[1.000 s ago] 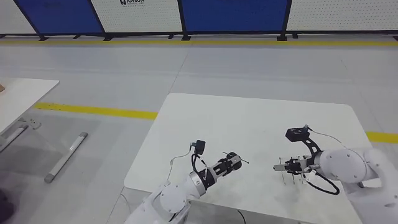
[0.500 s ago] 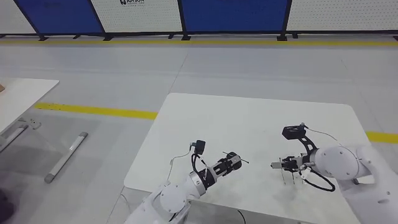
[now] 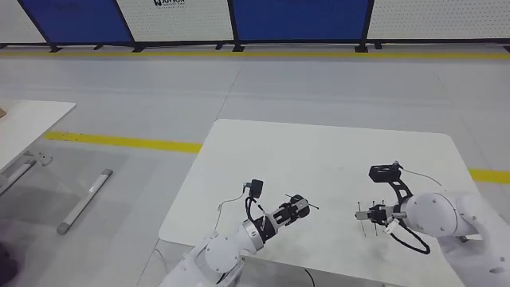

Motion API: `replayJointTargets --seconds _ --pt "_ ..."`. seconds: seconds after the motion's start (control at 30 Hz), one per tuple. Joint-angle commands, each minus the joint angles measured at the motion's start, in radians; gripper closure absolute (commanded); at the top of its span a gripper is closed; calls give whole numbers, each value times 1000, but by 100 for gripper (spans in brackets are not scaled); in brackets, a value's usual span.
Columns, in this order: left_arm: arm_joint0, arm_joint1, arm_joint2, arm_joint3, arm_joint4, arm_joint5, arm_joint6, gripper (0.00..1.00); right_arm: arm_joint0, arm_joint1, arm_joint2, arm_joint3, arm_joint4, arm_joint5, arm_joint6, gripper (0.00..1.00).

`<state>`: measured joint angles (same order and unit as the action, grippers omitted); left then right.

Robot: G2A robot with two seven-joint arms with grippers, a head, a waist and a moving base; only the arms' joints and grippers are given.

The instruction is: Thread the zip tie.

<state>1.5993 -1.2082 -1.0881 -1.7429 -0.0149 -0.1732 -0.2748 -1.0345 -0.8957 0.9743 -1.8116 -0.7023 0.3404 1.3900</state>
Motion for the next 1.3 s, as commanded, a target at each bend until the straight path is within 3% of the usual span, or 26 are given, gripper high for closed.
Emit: replayJointTargets --seconds 0.0,0.33,0.57,0.7,0.97,1.1,1.13,1.17,1.27 --pt "0 0 0 0 0 0 0 100 -3 -1 2 -1 -1 0 0 0" --pt "0 0 0 0 0 0 0 100 -13 -2 0 0 -15 -9 -36 0" --pt "0 0 0 0 0 0 0 100 -12 2 -18 -84 -108 -13 0 0" --pt "0 0 0 0 0 0 0 100 44 3 -89 -20 -105 0 0 0" --pt "0 0 0 0 0 0 0 100 41 3 -88 -19 -104 -2 -8 0" --pt "0 0 0 0 0 0 0 100 1 8 -50 -23 -89 -9 -45 0" --pt "0 0 0 0 0 0 0 100 -7 10 -40 -30 -88 -8 -45 17" --pt "0 0 0 0 0 0 0 100 -15 12 -31 -38 -88 -9 -43 56" --pt "0 0 0 0 0 0 0 100 -35 17 -7 -56 -90 -11 -32 51"
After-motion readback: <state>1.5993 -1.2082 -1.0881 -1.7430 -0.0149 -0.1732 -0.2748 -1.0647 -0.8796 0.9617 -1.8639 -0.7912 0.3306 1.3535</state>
